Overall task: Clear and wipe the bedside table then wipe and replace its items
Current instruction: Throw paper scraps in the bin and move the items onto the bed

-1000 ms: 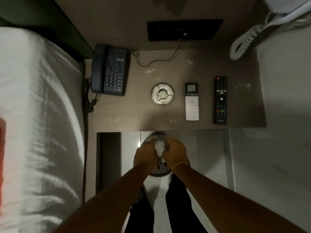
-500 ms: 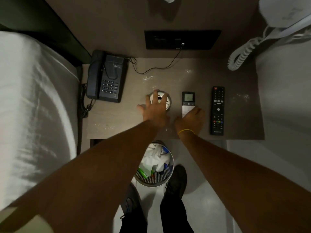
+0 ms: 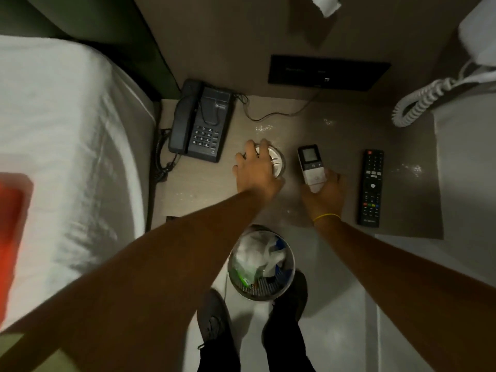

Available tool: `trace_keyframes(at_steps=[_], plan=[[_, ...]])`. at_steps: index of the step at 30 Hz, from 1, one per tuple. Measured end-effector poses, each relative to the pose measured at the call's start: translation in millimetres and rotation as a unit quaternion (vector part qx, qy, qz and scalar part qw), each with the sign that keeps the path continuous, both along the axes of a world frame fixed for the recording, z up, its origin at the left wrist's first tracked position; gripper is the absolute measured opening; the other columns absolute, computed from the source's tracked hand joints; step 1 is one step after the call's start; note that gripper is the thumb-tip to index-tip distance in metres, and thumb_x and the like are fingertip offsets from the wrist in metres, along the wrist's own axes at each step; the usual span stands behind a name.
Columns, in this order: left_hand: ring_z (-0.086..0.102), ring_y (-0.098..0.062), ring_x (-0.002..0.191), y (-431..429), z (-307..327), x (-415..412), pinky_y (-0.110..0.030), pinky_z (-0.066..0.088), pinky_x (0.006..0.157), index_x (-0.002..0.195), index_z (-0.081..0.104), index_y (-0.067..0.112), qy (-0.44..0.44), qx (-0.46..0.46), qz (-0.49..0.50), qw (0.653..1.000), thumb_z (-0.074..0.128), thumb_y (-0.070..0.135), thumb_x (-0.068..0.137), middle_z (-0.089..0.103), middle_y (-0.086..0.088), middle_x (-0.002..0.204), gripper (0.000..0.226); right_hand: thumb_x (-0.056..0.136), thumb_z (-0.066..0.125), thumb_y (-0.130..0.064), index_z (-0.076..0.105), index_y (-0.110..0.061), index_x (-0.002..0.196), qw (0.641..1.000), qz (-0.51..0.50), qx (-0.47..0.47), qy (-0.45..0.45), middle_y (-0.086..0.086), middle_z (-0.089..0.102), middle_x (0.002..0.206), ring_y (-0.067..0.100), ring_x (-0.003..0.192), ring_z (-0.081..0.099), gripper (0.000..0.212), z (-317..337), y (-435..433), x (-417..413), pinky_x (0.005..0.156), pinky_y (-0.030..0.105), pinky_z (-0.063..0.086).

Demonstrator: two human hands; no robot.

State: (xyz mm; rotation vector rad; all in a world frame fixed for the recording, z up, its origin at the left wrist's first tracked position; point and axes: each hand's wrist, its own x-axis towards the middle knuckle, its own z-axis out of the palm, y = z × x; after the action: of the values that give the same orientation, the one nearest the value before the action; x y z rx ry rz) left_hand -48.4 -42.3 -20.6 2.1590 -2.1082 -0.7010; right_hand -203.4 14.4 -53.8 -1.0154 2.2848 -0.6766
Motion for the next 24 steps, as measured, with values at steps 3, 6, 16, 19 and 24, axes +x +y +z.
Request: trace_keyframes(at_steps=[3, 6, 16, 19, 24], plan=[[0.045, -0.04, 0.138, -2.3, 33.6, 57.7, -0.053, 0.047, 0.111, 0.164, 0.028, 0.021, -0.049, -0.043, -0.01, 0.998, 0.082, 0.058, 0.075, 0.035, -0.012, 0.158, 0.11, 0.068, 0.076, -0.035, 0.052, -0.02, 0.132, 0.996, 0.079, -0.033, -0.019, 0.009, 0.056, 0.131, 0.031, 0.117, 0.061, 0.07, 24.6, -17.7, 47.8, 0.097, 0.04, 0.054], [0.051, -0.041, 0.136, -11.7, 72.2, 124.0, -0.055, 0.042, 0.111, 0.162, 0.033, 0.018, -0.105, -0.088, 0.005, 0.99, 0.069, 0.072, 0.076, 0.042, -0.014, 0.156, 0.107, 0.072, 0.076, -0.032, 0.053, -0.016, 0.131, 0.984, 0.163, -0.077, -0.013, 0.011, 0.055, 0.131, 0.028, 0.119, 0.054, 0.066, 54.7, -46.5, 115.4, 0.1, 0.036, 0.048], [0.064, -0.044, 0.115, -37.0, 160.6, 333.4, -0.056, 0.04, 0.101, 0.139, 0.051, 0.01, -0.207, -0.117, 0.198, 0.951, 0.054, 0.087, 0.071, 0.054, -0.014, 0.136, 0.103, 0.061, 0.062, -0.047, 0.063, -0.015, 0.121, 0.901, 0.398, -0.17, -0.003, 0.013, 0.057, 0.118, 0.033, 0.112, 0.057, 0.068, 141.9, -166.6, 350.8, 0.097, 0.037, 0.05], [0.067, -0.043, 0.115, -33.1, 161.0, 373.6, -0.053, 0.037, 0.105, 0.141, 0.047, 0.008, -0.21, -0.071, 0.248, 0.943, 0.06, 0.084, 0.073, 0.051, -0.011, 0.138, 0.103, 0.066, 0.061, -0.049, 0.049, -0.008, 0.142, 0.846, 0.516, -0.13, 0.037, 0.016, 0.051, 0.135, 0.034, 0.128, 0.049, 0.087, 156.1, -179.4, 401.4, 0.109, 0.038, 0.042], [0.059, -0.037, 0.134, -19.8, 155.3, 410.8, -0.051, 0.029, 0.113, 0.149, 0.045, 0.011, -0.208, 0.074, 0.286, 0.932, 0.055, 0.092, 0.07, 0.053, -0.009, 0.143, 0.114, 0.076, 0.066, -0.035, 0.04, -0.011, 0.146, 0.808, 0.581, -0.075, 0.06, 0.015, 0.049, 0.139, 0.034, 0.13, 0.046, 0.079, 158.7, -176.6, 458.2, 0.106, 0.037, 0.041]])
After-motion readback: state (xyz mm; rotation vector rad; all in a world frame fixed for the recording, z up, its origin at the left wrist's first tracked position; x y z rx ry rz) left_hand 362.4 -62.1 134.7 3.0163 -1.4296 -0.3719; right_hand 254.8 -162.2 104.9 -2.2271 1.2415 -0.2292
